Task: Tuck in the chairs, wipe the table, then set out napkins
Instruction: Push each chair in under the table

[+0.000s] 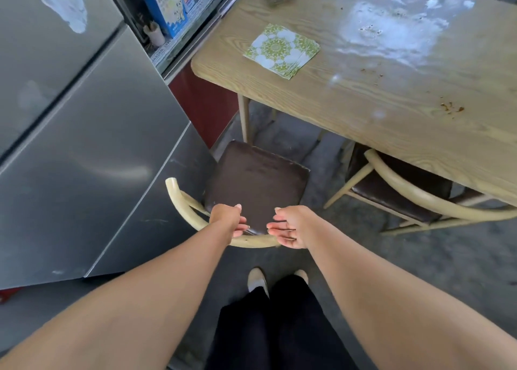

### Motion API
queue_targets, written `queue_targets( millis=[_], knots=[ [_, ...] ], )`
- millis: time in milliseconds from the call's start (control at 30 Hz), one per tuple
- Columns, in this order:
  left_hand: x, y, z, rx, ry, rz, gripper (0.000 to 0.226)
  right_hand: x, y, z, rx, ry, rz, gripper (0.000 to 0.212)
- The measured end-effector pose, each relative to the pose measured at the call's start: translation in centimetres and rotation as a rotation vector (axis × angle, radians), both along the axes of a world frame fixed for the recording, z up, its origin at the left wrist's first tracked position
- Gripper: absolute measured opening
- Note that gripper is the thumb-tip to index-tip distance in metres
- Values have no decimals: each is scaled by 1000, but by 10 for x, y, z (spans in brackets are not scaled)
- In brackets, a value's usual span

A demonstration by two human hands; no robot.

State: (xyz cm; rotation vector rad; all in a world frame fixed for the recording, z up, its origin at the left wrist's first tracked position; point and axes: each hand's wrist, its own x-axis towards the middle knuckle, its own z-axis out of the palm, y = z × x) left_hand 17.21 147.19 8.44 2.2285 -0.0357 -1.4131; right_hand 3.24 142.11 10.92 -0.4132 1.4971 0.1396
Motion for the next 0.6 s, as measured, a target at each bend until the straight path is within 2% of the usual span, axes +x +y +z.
queue_targets(
  millis=[267, 467, 600],
  knots=[
    [35, 23, -10, 59, -49, 97, 31, 43, 21, -20, 70, -39, 64, 17],
    [57, 35, -23, 78, -14, 110, 35, 65, 40, -33, 150, -59, 71, 28],
    [71, 37, -34, 179, -23, 158, 41, 77, 50, -35, 167, -57, 56, 31]
  ],
)
